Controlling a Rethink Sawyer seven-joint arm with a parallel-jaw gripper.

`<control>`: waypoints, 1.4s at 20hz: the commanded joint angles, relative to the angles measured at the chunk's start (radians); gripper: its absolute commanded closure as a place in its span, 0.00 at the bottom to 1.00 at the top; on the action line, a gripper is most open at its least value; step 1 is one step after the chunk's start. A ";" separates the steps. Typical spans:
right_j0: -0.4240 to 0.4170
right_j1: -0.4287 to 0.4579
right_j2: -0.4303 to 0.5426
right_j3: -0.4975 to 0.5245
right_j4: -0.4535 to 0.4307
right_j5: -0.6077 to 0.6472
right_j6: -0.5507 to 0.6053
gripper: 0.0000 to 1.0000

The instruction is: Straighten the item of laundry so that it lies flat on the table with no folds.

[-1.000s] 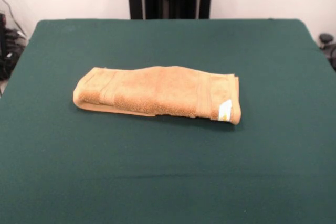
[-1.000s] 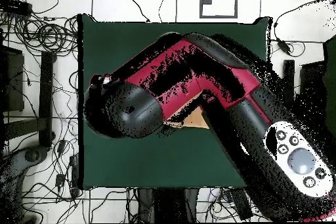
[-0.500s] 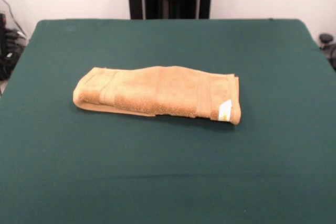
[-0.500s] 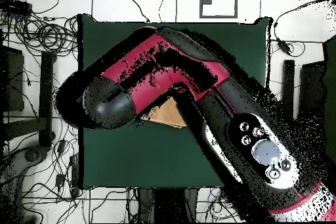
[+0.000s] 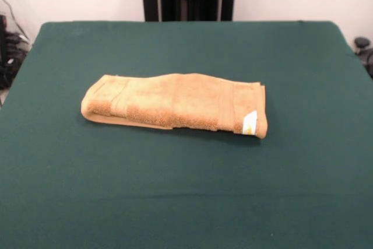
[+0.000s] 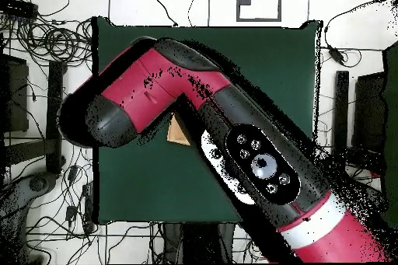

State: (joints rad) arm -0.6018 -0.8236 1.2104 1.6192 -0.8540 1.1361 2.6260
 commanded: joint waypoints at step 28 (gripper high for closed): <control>0.086 0.734 -0.207 -0.435 0.044 -0.162 -0.512 0.00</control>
State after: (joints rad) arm -0.5226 -0.3103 1.0197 1.3586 -0.9115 0.9172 2.5570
